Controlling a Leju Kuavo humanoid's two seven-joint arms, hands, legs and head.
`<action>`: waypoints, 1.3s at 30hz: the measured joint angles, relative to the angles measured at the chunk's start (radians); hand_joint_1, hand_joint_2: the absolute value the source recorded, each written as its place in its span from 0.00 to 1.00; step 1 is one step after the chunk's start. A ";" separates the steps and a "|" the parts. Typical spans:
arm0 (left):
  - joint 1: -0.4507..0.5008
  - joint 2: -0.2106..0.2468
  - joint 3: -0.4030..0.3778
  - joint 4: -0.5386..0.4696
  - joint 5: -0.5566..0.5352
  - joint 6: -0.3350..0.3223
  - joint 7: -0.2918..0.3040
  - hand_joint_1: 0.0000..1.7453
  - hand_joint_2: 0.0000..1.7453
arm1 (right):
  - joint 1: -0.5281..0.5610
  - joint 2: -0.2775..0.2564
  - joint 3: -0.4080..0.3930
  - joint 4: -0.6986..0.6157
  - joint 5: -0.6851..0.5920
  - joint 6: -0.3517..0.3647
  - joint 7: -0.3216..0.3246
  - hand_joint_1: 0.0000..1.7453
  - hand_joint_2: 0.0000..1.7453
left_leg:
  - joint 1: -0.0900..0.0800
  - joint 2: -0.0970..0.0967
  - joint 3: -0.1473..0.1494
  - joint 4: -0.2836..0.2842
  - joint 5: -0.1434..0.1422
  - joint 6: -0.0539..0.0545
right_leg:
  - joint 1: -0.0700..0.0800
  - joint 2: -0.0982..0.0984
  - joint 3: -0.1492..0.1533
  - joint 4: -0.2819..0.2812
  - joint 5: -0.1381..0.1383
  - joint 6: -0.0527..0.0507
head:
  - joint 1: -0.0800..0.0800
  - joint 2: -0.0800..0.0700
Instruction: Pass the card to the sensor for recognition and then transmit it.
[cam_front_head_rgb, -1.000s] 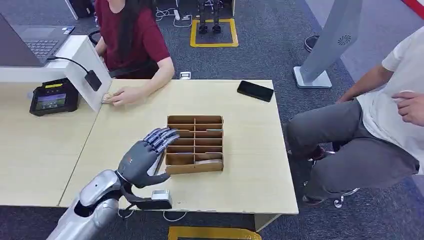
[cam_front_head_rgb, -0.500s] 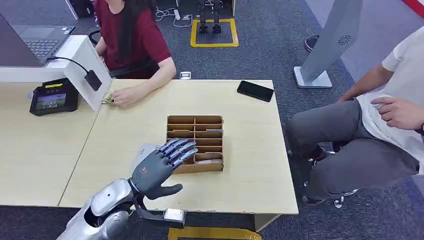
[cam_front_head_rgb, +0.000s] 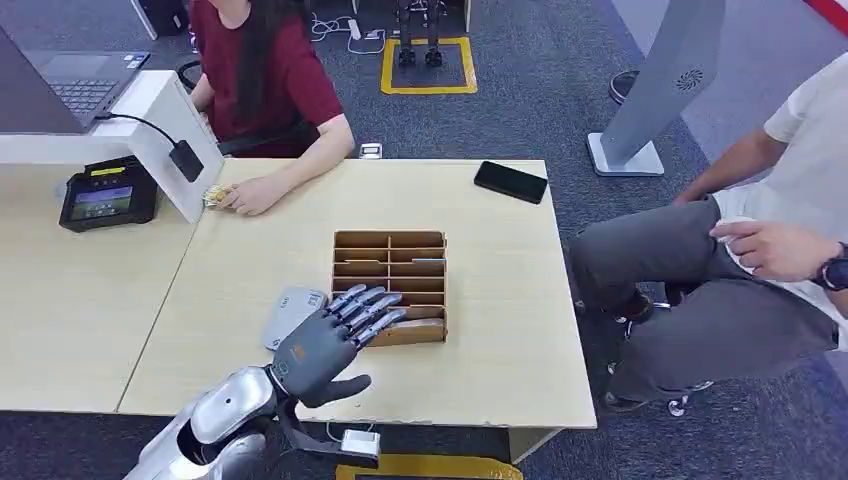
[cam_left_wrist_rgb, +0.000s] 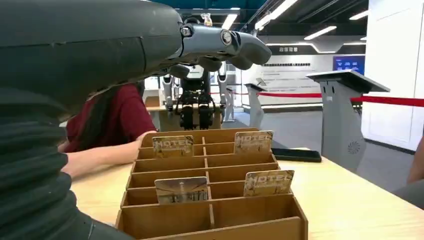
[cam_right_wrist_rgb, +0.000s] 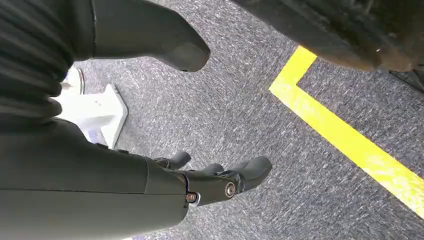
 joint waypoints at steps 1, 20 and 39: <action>0.000 0.000 -0.001 0.000 0.000 0.000 0.000 0.00 1.00 | 0.000 0.000 0.000 0.000 0.000 0.000 0.000 0.00 1.00 | 0.000 0.000 0.000 0.000 0.000 0.000 | 0.000 0.000 0.000 0.000 0.000 0.000 | 0.000 0.000; -0.045 -0.103 0.037 0.182 -0.105 0.048 0.290 0.00 1.00 | -0.002 0.010 -0.004 0.000 0.023 -0.014 0.016 0.00 1.00 | 0.000 0.000 0.000 0.000 0.000 0.000 | 0.000 0.000 0.000 0.000 0.001 0.000 | 0.000 0.000; -0.041 -0.162 0.190 0.351 -0.148 0.057 0.290 0.00 1.00 | -0.002 0.016 -0.004 0.000 0.040 -0.016 0.014 0.00 1.00 | 0.000 0.000 -0.001 0.000 0.000 0.000 | 0.000 0.000 0.000 0.000 0.001 0.000 | 0.000 0.000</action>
